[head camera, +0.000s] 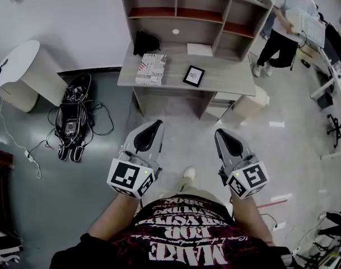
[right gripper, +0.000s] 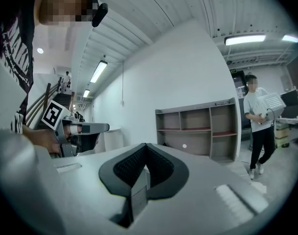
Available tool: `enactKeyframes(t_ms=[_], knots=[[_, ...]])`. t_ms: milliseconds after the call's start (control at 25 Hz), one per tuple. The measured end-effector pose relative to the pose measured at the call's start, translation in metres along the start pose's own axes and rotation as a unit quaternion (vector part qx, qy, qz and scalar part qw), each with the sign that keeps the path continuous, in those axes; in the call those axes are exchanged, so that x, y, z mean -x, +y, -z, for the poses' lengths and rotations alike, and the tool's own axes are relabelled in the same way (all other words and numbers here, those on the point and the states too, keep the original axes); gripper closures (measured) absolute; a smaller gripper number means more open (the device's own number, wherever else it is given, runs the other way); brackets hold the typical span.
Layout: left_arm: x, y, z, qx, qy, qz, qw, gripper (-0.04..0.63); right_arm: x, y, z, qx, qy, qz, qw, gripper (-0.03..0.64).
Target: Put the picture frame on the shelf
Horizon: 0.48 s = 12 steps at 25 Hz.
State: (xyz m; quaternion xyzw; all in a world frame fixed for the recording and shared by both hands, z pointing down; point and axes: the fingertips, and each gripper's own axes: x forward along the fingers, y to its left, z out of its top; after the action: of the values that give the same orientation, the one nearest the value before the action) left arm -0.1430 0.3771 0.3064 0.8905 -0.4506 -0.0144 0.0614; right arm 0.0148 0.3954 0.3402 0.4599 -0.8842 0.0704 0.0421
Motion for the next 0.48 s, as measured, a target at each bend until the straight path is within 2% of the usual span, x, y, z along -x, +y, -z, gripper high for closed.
enactKeyframes(t_ms=[200, 480], knots=[[-0.031, 0.003, 0.007, -0.002, 0.016, 0.008, 0.9998, 0.595, -0.016, -0.023, 0.004, -0.011, 0.007, -0.001, 1.0, 0.591], [-0.069, 0.018, 0.001, -0.009, 0.02, -0.005, 0.9997, 0.595, -0.037, -0.054, -0.001, -0.019, 0.005, -0.011, 1.0, 0.591]])
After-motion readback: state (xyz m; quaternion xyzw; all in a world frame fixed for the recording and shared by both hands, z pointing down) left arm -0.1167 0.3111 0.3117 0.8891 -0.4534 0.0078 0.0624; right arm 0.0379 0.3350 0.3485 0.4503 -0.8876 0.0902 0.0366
